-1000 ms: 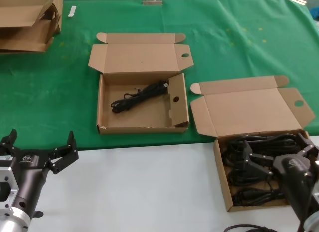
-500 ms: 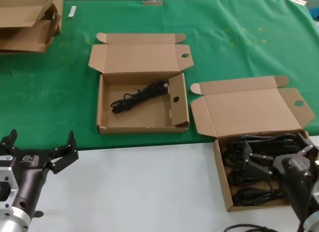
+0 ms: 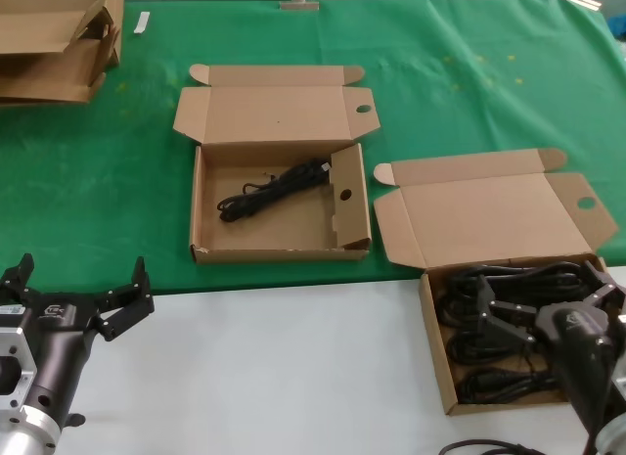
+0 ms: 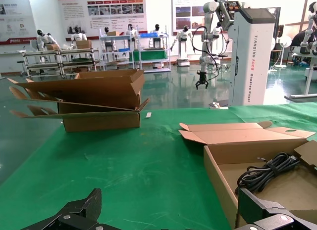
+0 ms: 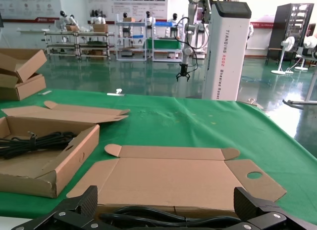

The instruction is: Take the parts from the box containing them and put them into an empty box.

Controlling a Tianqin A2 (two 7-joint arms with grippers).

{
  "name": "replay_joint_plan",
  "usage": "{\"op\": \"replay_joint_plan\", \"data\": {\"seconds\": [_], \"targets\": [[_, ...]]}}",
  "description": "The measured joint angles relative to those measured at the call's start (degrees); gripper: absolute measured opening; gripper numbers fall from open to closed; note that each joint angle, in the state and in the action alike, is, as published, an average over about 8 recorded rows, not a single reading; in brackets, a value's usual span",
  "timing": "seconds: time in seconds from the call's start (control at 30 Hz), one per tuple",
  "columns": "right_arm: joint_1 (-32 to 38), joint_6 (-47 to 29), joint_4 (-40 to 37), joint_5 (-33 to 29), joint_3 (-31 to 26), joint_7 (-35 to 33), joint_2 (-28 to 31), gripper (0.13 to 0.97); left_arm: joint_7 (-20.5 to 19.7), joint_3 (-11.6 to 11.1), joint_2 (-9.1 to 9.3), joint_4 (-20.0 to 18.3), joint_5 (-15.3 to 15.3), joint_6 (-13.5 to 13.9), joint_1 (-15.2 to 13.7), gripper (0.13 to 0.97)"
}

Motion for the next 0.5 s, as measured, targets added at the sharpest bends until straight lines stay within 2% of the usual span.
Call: {"op": "replay_joint_plan", "data": {"seconds": [0.5], "targets": [[0.00,0.00,0.00,0.00,0.00,0.00,0.00,0.966,0.00,0.00,0.00,0.00,0.00,0.00,0.00,0.966]]}}
